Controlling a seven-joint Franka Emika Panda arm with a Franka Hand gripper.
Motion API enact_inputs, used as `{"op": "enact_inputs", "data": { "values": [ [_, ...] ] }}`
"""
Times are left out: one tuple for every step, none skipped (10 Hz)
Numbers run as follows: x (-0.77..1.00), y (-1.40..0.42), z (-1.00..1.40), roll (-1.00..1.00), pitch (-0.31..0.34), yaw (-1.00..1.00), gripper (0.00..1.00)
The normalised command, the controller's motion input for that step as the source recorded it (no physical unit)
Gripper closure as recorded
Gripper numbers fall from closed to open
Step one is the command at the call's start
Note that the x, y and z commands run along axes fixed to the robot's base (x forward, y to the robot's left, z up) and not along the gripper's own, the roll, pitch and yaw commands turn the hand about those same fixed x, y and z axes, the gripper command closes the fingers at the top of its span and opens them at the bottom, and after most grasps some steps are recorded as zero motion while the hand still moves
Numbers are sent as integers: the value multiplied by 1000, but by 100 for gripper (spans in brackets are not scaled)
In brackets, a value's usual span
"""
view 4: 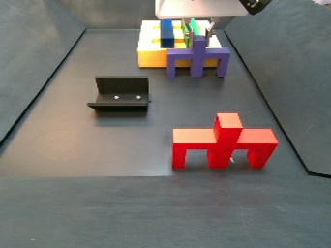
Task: Pick up the purple object. Move up. Move to above the board. Insert the purple object.
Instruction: Pick up the purple object, then move up.
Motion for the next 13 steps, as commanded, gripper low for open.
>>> {"op": "enact_inputs", "data": {
  "values": [
    [0,0,0,0,0,0,100],
    [0,0,0,0,0,0,100],
    [0,0,0,0,0,0,100],
    [0,0,0,0,0,0,100],
    [0,0,0,0,0,0,100],
    [0,0,0,0,0,0,100],
    [0,0,0,0,0,0,100],
    [0,0,0,0,0,0,100],
    [0,0,0,0,0,0,100],
    [0,0,0,0,0,0,100],
    [0,0,833,0,0,0,100],
    [-30,21,832,4,7,-25,100],
    [-93,31,672,-15,30,-27,100]
  ]
}}
